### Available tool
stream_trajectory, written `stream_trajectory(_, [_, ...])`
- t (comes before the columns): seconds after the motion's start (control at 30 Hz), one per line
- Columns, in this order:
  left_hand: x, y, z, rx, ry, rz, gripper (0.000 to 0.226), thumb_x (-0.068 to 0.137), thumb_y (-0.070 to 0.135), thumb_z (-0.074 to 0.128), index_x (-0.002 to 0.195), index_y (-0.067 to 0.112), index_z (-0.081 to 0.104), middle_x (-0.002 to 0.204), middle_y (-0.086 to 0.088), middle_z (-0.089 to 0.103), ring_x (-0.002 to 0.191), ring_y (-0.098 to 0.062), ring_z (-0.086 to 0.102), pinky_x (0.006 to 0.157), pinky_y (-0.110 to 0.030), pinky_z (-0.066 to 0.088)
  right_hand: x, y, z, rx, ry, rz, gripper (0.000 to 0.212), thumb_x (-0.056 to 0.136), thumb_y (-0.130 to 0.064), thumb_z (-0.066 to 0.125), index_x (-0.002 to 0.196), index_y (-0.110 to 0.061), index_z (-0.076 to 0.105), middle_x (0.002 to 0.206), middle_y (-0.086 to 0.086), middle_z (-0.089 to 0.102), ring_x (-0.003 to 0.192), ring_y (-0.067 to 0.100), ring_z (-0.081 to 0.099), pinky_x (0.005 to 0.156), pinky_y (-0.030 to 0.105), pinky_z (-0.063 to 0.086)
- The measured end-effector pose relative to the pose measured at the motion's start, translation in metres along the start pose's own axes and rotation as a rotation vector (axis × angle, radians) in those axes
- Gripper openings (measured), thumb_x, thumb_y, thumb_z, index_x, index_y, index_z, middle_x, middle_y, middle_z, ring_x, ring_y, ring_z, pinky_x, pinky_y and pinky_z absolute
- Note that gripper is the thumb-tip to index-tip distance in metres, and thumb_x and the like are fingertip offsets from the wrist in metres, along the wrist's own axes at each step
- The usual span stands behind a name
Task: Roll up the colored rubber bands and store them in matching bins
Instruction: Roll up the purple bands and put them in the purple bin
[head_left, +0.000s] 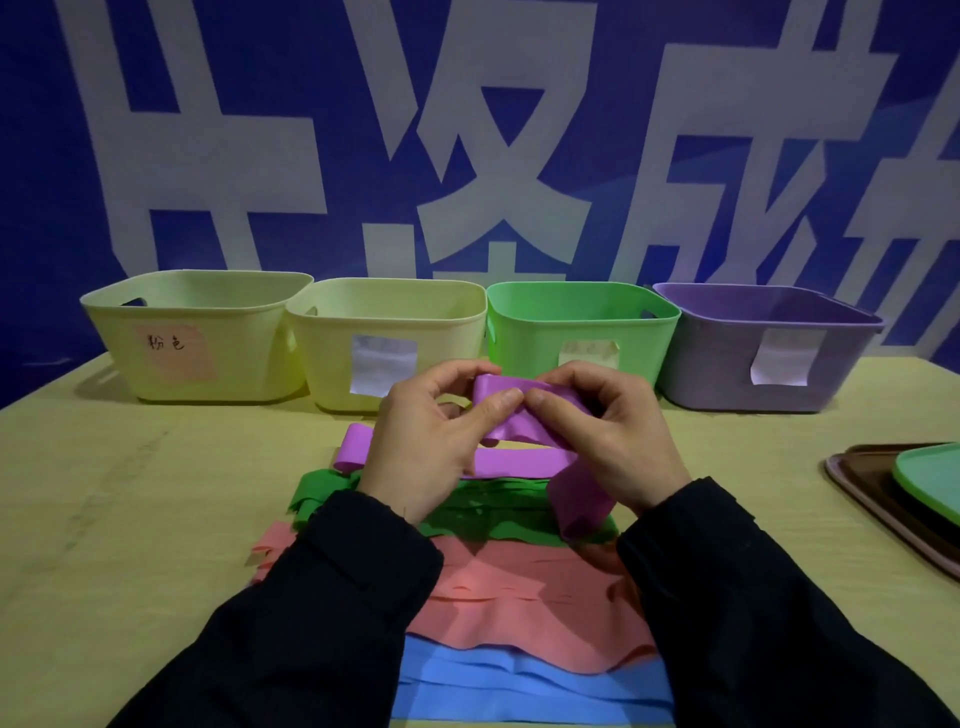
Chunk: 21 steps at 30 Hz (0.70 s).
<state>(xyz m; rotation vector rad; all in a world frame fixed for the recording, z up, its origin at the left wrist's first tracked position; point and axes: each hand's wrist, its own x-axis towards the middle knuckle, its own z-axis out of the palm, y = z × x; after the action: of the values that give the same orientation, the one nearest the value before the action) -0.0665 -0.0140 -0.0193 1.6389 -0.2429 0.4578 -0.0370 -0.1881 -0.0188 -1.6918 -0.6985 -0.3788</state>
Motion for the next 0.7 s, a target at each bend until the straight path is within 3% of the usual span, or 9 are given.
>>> stream_trajectory(0.07, [-0.0006,-0.0008,0.0011,-0.015,0.025,-0.003,0.022,0.083,0.019,0.08,0.103,0.015,0.072,0.088,-0.011,0.07,0.05,-0.007,0.06,0.043,-0.018,0.043,0.0,0.0,0.0003,-0.01,0.005,0.007,0.005,0.091,-0.008,0.07,0.087,-0.009,0.074,0.072,0.003,0.07,0.068,0.008,0.061,0.064,0.022,0.048])
stream_trajectory(0.23, [-0.0014,-0.0005,0.0015,-0.037,-0.033,0.014,0.033,0.073,0.04,0.078,0.092,0.018,0.063,0.084,-0.008,0.064,0.059,-0.006,0.055,0.053,-0.012,0.042,0.0013,-0.0017,0.0012,0.043,0.069,0.059,0.006,0.089,-0.005,0.073,0.084,-0.009,0.072,0.071,0.0,0.069,0.067,0.01,0.062,0.065,0.023,0.051])
stream_trajectory(0.37, [0.0,-0.002,-0.0001,-0.087,-0.083,-0.036,0.016,0.086,0.029,0.073,0.097,0.017,0.071,0.082,0.0,0.07,0.056,-0.003,0.055,0.048,-0.011,0.039,0.0007,-0.0031,0.0012,0.069,0.063,0.087,0.005,0.088,-0.004,0.072,0.084,-0.005,0.071,0.071,0.003,0.069,0.067,0.013,0.062,0.065,0.026,0.051])
stream_trajectory(0.53, [-0.0004,-0.0019,-0.0007,-0.045,-0.048,-0.049,0.011,0.093,0.022,0.071,0.103,0.018,0.069,0.092,-0.011,0.071,0.048,-0.013,0.059,0.043,-0.025,0.045,0.0006,-0.0021,0.0008,0.079,0.061,0.12,0.008,0.088,-0.006,0.073,0.081,-0.009,0.071,0.07,0.002,0.067,0.067,0.015,0.061,0.066,0.032,0.05])
stream_trajectory(0.6, [-0.0015,-0.0015,0.0011,-0.073,-0.056,-0.057,0.013,0.094,0.019,0.069,0.107,0.018,0.067,0.09,-0.01,0.071,0.044,-0.016,0.058,0.038,-0.023,0.041,-0.0003,-0.0041,0.0015,0.096,0.059,0.114,0.008,0.087,-0.011,0.073,0.079,-0.01,0.07,0.066,-0.003,0.064,0.063,0.01,0.057,0.062,0.028,0.048])
stream_trajectory(0.7, [-0.0005,-0.0034,0.0015,-0.079,-0.041,-0.057,0.006,0.092,0.02,0.072,0.097,0.023,0.07,0.081,-0.003,0.068,0.042,-0.014,0.052,0.04,-0.021,0.04,0.0002,-0.007,0.0013,0.135,0.05,0.098,0.01,0.087,-0.015,0.071,0.077,-0.014,0.069,0.063,-0.009,0.062,0.061,0.006,0.054,0.058,0.02,0.046])
